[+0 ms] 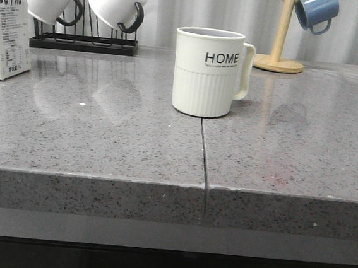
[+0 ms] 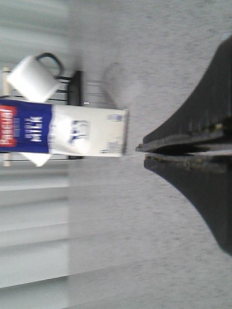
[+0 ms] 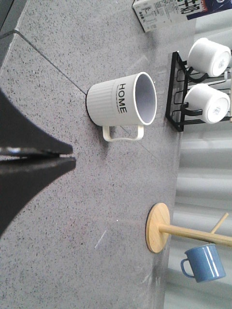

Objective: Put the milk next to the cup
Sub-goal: 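Reach the left gripper to the blue WHOLE MILK carton and grasp it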

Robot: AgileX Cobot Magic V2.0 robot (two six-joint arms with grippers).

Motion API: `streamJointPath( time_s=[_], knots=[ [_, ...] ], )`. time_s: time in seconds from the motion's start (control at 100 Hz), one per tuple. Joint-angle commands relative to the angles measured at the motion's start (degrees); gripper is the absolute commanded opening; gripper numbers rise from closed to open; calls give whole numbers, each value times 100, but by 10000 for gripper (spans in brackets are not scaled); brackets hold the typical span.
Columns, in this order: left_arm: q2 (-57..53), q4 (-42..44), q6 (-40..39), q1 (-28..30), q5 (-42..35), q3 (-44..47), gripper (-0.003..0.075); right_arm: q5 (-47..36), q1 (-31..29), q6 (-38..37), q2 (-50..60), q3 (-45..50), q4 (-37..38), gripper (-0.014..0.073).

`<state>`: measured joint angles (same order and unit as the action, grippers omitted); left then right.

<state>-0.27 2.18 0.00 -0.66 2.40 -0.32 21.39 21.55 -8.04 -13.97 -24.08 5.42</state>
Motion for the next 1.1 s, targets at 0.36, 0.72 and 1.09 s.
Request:
streamJointPath(
  time_s=[0.36,0.72,1.09],
  knots=[
    [1423,755,-49,-53,842,-2066,-21,-325,-10,12,119,5,74,-66],
    [4190,718,-49,-53,626,-3511,63,-325,-10,12,119,5,74,-66],
    [5858,-53,-49,-237,-1467,-3802,690,-325,-10,12,119,5,74,-66]
  ],
)
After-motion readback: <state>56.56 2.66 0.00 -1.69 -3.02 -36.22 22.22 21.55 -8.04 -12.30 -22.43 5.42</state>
